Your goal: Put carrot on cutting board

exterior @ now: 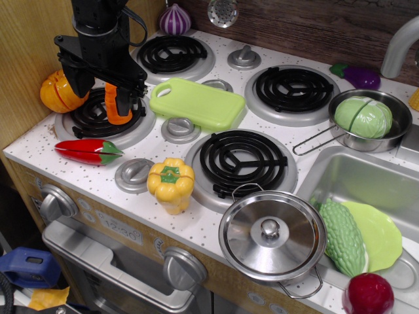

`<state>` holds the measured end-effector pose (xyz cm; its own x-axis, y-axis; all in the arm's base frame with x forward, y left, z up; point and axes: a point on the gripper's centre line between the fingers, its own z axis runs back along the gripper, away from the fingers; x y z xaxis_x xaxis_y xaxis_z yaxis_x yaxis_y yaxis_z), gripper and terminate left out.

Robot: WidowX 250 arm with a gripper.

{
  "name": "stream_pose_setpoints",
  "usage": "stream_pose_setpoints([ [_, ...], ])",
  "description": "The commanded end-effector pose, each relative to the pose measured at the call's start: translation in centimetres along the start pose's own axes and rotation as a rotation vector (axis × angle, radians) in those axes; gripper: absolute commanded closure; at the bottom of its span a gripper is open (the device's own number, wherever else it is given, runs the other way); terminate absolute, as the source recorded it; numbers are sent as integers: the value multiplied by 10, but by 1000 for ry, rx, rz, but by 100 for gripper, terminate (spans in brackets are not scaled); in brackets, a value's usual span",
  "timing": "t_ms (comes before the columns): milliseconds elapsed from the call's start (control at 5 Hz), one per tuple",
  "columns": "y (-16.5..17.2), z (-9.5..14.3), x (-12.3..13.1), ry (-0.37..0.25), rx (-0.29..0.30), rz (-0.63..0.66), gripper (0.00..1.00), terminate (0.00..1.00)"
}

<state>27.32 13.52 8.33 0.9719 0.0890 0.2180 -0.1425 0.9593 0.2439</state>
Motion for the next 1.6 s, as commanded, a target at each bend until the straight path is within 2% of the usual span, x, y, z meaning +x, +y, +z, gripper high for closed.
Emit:
stream_pose_setpoints([
  [0, 0, 0, 0, 0, 0, 0, 0, 0],
  [200, 8, -4, 1, -25, 8, -21, 0, 0],
  [400, 23, -5, 5, -16, 29, -42, 0, 0],
  [1000, 47, -18, 22, -92, 40, -227, 0, 0],
  [1200, 47, -22, 31, -158, 19, -262, 0, 0],
  [1400, 42, -20, 37, -176, -22, -265, 0, 0],
])
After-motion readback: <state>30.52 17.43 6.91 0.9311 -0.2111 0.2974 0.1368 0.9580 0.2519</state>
